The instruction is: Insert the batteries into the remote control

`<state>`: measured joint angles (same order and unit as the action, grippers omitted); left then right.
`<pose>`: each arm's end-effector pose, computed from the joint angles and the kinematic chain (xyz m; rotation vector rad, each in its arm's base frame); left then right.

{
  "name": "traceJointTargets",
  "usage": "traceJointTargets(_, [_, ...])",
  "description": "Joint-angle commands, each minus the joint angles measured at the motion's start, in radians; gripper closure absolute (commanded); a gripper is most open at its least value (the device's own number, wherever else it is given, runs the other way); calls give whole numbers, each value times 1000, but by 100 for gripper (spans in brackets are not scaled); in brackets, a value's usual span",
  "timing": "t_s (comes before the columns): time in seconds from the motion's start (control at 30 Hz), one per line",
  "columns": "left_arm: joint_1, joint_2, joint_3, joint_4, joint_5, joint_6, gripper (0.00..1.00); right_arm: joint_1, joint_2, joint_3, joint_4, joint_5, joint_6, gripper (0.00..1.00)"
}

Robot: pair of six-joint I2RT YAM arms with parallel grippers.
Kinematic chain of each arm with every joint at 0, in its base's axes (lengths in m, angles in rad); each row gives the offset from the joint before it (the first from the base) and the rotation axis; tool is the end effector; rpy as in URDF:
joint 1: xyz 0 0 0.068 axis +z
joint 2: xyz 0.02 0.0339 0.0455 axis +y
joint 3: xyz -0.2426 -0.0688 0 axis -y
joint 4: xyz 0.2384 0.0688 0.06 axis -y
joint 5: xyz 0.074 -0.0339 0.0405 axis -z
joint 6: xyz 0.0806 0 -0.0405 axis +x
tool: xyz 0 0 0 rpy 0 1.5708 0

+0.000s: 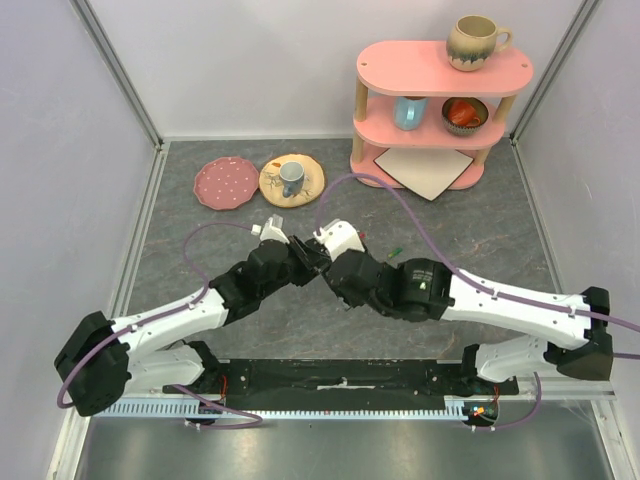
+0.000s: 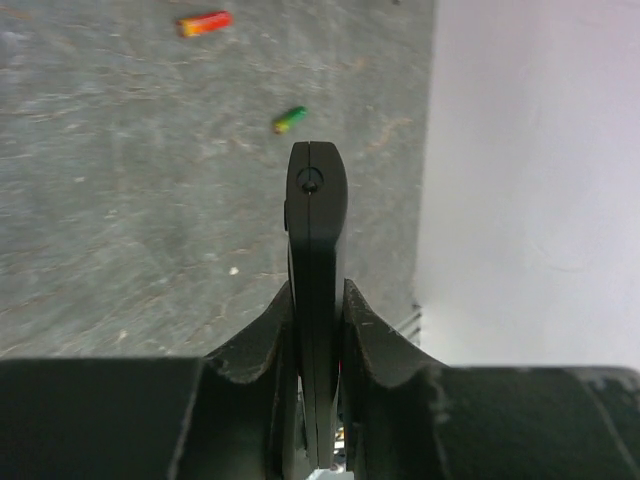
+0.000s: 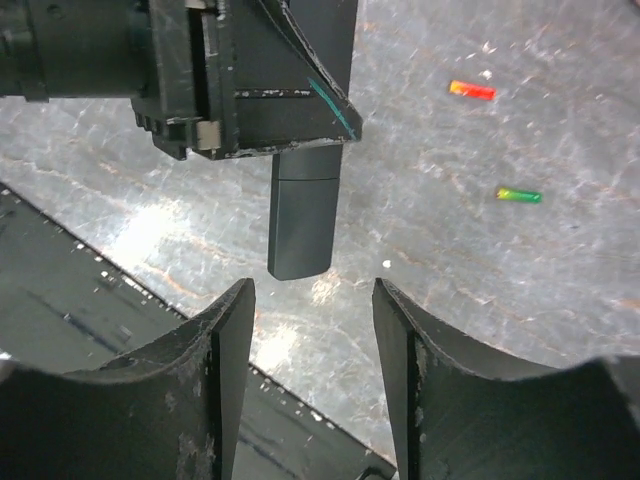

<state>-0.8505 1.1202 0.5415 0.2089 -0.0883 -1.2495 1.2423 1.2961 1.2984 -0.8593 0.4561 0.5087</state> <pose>0.1970 -0.2137 0.1960 -0.4954 2.1183 -1.2440 0.1266 0.2614 0.2969 -0.6474 2.2473 0.3207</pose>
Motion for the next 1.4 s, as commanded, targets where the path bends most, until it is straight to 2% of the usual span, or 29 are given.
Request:
traceJointTargets(0.0, [-4, 21, 126, -354, -149, -43, 98, 100, 38, 9, 54, 304, 13, 41])
traceJointTargets(0.1, [-4, 55, 187, -455, -171, -90, 98, 128, 87, 18, 60, 363, 10, 37])
traceJointTargets(0.23, [-4, 55, 209, -467, -163, -126, 98, 129, 129, 6, 89, 385, 17, 36])
traceJointTargets(0.43, [-4, 14, 172, -382, -119, -156, 98, 129, 115, -62, 201, 382, 7, 37])
traceJointTargets(0.6, [-4, -29, 63, -183, -68, -137, 98, 131, 62, -102, 238, 385, 31, 38])
traceJointTargets(0.77, [-4, -33, 15, -164, -57, -202, 98, 131, 20, -154, 286, 306, -2, 37])
traceJointTargets(0.9, [-2, -43, 21, -143, -34, -140, 98, 129, 3, -178, 279, 303, 39, 37])
traceJointTargets(0.97, [-2, -53, 37, -189, -63, -102, 98, 129, -29, -201, 281, 331, 57, 37])
traceJointTargets(1.1, [2, -51, 121, -440, -183, -2, 98, 128, -121, -241, 266, 383, 102, 37])
traceJointTargets(1.13, [10, -18, 183, -582, -215, 36, 98, 128, -132, -252, 253, 395, 115, 37])
traceJointTargets(1.23, [33, 73, 302, -771, -289, 108, 98, 129, -176, -280, 214, 461, 187, 37])
traceJointTargets(1.37, [50, 170, 396, -848, -356, 223, 98, 128, -270, -327, 161, 556, 303, 35])
